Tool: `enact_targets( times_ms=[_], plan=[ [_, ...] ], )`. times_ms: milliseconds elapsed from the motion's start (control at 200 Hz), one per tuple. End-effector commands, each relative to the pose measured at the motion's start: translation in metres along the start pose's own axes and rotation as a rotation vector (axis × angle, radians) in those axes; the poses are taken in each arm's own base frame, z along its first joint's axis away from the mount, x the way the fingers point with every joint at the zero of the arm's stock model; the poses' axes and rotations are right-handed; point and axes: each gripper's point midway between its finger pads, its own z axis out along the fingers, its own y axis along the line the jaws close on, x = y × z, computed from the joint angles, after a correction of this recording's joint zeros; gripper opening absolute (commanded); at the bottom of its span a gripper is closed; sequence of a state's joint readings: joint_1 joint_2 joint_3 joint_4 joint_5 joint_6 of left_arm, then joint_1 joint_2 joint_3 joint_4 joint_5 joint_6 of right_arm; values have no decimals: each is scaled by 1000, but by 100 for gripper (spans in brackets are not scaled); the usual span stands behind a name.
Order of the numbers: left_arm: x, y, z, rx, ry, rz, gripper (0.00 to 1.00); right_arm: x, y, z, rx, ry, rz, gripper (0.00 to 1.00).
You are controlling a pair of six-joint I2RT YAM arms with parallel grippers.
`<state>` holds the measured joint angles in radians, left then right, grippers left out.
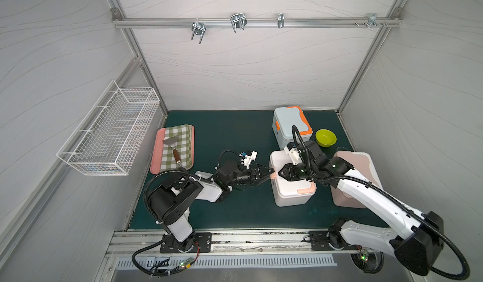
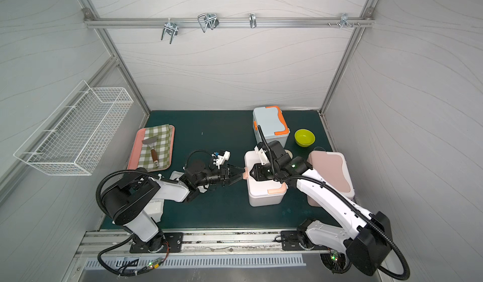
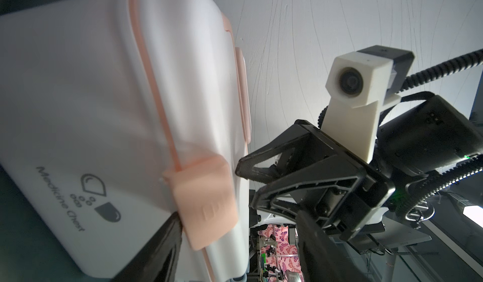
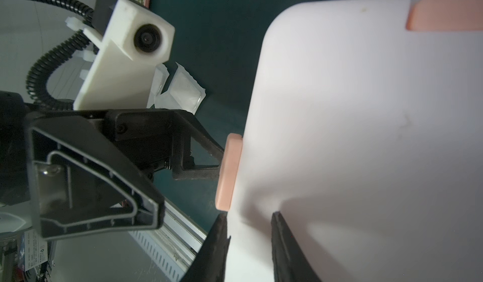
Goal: Open first aid kits and take out gauze
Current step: Open the fastener of the first aid kit.
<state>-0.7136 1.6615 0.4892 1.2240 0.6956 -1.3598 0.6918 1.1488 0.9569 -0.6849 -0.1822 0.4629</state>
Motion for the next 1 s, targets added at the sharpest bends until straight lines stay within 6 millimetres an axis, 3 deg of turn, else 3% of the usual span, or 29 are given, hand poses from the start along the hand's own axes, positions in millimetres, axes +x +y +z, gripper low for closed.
enact_targets(
  times_ms=[0,90,295,400,510,590,675,996],
  plan=[
    [-5,-40,-8,145,-20,96,70,65,-41,9,168,250,85,36],
    [-7,-25,-13,95,-36,61,72,50,-29,-2,133,192,69,41],
    [-3,-5,-27,-99,-56,38,77,15,-11,-38,98,14,34,71],
    [0,-5,-40,-234,-67,39,79,6,-24,-53,171,-60,42,88],
    [6,3,-66,-481,-77,72,81,3,-48,-64,245,-103,109,99],
    [10,1,-81,-638,-69,136,82,3,-65,-68,277,-120,167,99],
    [14,-5,-83,-734,-37,195,82,4,-80,-70,304,-141,214,99],
    [16,-4,-33,-909,119,341,82,11,-96,-59,234,-147,313,99]
  ],
)
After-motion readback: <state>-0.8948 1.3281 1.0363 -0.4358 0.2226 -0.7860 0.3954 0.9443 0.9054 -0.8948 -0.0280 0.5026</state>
